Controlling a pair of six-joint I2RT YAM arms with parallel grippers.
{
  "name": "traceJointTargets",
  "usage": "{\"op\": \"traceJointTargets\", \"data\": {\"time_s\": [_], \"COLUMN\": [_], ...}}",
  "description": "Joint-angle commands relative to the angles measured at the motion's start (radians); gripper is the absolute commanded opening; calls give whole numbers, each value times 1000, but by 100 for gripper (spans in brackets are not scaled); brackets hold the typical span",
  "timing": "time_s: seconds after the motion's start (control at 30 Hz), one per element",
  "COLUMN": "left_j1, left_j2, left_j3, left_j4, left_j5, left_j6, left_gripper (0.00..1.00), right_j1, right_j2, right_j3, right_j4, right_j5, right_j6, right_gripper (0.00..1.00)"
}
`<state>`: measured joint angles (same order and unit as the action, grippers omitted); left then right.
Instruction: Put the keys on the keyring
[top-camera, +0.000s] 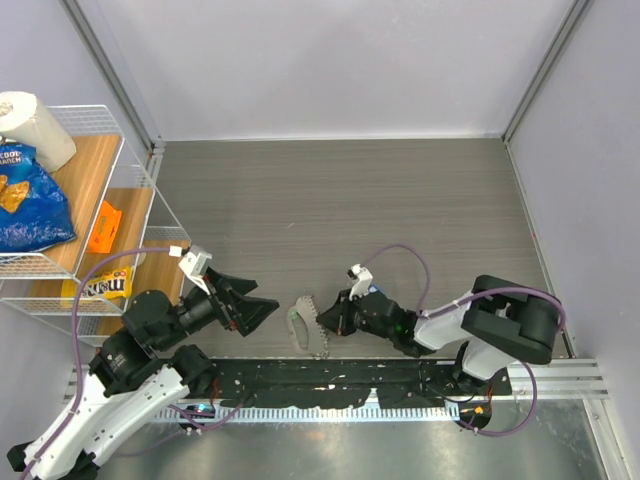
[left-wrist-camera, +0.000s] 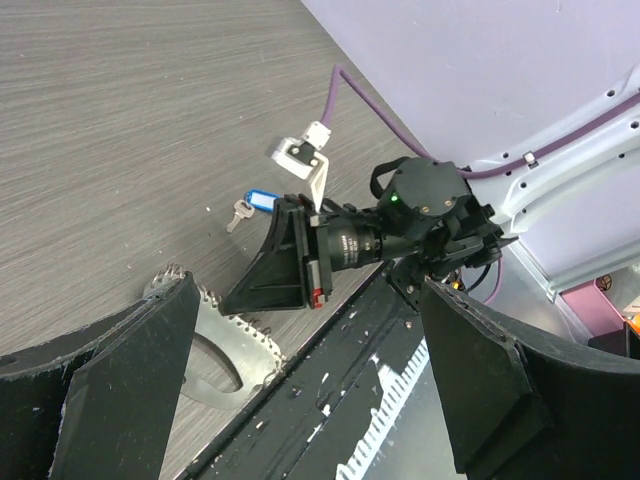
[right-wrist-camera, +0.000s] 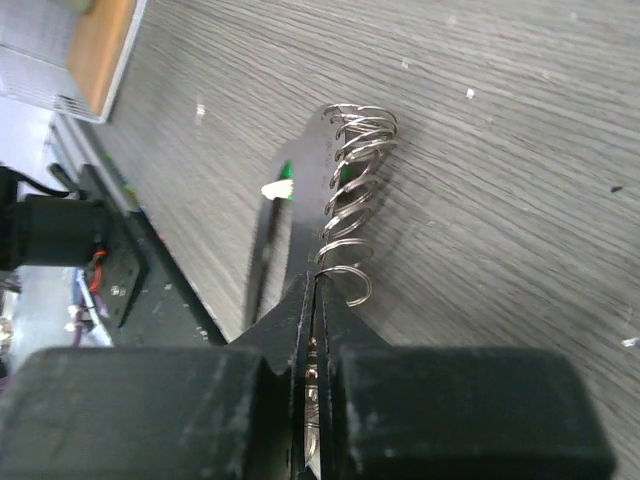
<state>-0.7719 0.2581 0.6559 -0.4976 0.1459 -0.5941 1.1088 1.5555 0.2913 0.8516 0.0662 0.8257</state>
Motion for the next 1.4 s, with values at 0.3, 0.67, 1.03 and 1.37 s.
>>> {"op": "traceJointTargets", "data": {"time_s": [0.3,0.67,1.03,1.37], "left_j1": [2,2,2,2], "left_j2": [-22,-11,-16,4], "left_j3": [8,5,-1,30], "left_j4": [44,53,44,21], "left_j5": [-9,-5,-14,-55], "left_j6": [-3,-10,-12,26], "left_gripper": [100,100,100,100], "right_j1": [2,2,0,-1], "right_j2": [-529,-595,-594,-742], "right_j3": [-3,23,72,270], "right_j4": [-101,-212,-336,-661], "right_j5": [33,80,119,267], "right_j6": [-152,-206,-263,-436], "right_gripper": [5,5,5,68]}}
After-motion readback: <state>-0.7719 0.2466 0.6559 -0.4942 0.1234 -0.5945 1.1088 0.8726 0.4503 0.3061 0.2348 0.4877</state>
